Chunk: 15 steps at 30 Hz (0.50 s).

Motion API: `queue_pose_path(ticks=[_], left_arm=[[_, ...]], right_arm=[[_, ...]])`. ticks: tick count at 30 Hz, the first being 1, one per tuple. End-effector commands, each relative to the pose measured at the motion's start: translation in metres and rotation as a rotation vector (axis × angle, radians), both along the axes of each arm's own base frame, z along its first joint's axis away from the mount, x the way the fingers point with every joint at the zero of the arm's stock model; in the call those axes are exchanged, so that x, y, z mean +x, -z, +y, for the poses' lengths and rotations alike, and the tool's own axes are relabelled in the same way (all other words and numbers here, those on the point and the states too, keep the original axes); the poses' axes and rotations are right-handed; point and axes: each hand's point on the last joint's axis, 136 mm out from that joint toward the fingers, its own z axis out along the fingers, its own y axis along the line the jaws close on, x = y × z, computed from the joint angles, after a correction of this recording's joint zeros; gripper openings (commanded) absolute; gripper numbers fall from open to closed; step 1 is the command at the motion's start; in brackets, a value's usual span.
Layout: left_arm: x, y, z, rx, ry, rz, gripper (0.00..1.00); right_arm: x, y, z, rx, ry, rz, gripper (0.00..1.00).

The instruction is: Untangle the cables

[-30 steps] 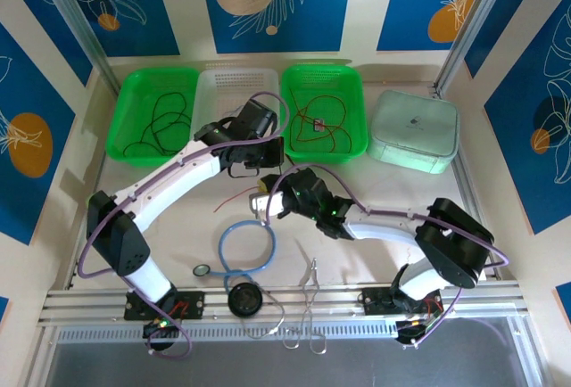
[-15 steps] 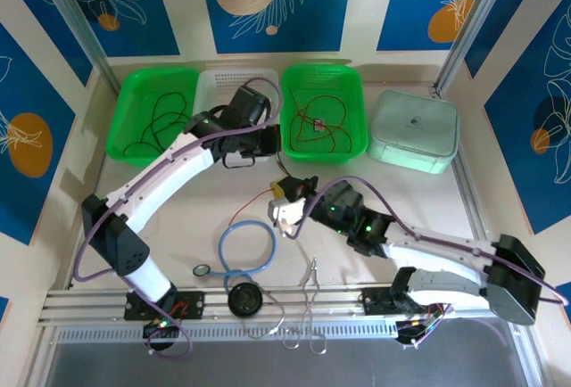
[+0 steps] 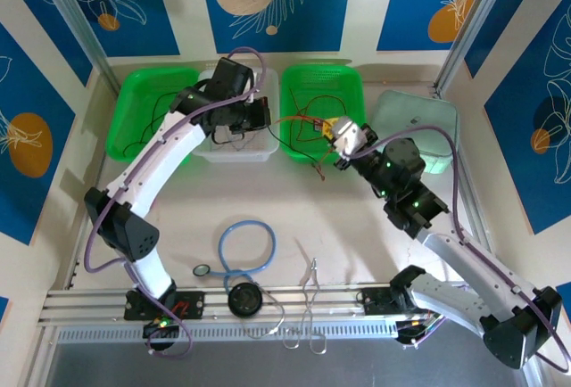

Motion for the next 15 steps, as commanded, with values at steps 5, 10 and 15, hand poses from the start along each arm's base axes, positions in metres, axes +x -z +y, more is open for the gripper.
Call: queue_pose_path(ticks=[5, 10, 15], left_arm=[[-0.001, -0.032, 0.025, -0.017, -0.018, -0.071, 0.00], [0.001, -0.041, 0.053, -0.021, -0.079, -0.098, 0.00], [0.000, -0.043, 0.080, -0.022, -0.133, -0.110, 0.00]], right_arm=[[0.034, -0.023, -0.058, 0.354, 0.199, 0.178, 0.00], [0.039, -0.027, -0.085, 0.408, 0.294, 0.212, 0.00], [0.035, -0.032, -0.102, 0.413, 0.341, 0.199, 0.00]])
